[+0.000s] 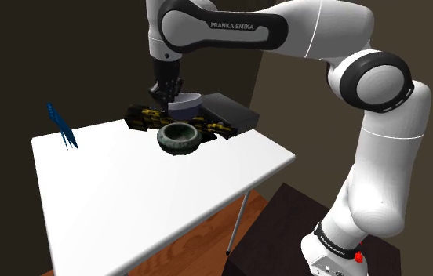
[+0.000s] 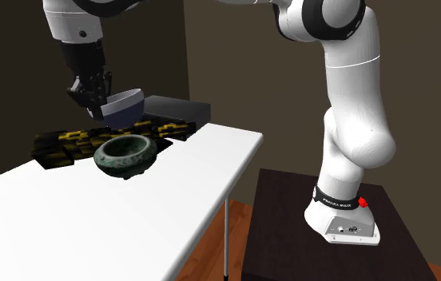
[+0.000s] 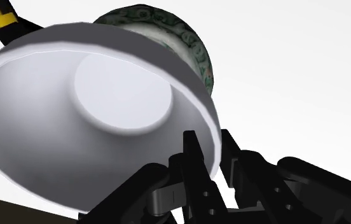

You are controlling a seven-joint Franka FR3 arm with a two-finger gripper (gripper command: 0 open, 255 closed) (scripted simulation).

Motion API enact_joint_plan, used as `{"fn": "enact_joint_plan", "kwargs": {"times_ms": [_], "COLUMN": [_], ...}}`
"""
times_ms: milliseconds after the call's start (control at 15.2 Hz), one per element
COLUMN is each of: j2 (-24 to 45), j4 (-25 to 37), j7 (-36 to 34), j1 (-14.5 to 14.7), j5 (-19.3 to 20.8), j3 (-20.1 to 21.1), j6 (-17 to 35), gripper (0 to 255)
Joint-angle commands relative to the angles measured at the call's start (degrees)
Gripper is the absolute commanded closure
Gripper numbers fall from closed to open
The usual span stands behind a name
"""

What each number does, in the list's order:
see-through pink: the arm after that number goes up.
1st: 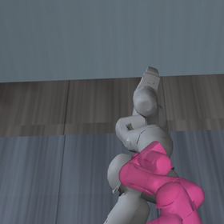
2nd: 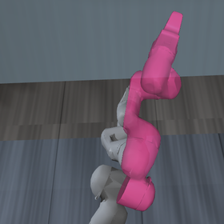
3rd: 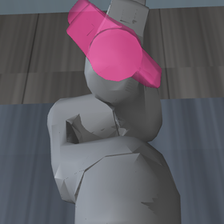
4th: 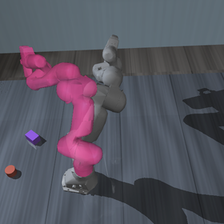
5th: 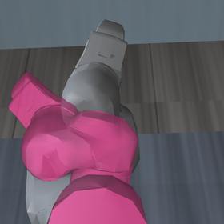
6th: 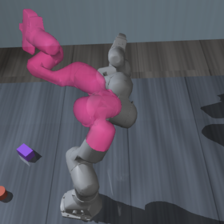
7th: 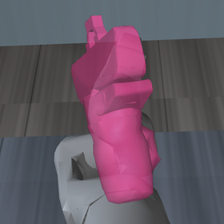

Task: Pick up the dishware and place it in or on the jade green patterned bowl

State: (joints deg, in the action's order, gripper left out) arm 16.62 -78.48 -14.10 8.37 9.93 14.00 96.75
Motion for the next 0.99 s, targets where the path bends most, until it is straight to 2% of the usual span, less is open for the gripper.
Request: {"fn": "enact_joint_plan", "kwargs": {"times_ms": [0,726,924], "j2": [-0.28,-0.56,-0.56], "j4": [-1.96,-10.81,-10.81], "j7": [-0.15,-1.05,-1.05], "j1": [-0.14,-0.59,-0.59], "j5": [-0.04,0.16,0.16], "j3": [-0.03,-0.2,-0.2], "j6": [1.73,10.25,10.25], "gripper": [255,255,255]}}
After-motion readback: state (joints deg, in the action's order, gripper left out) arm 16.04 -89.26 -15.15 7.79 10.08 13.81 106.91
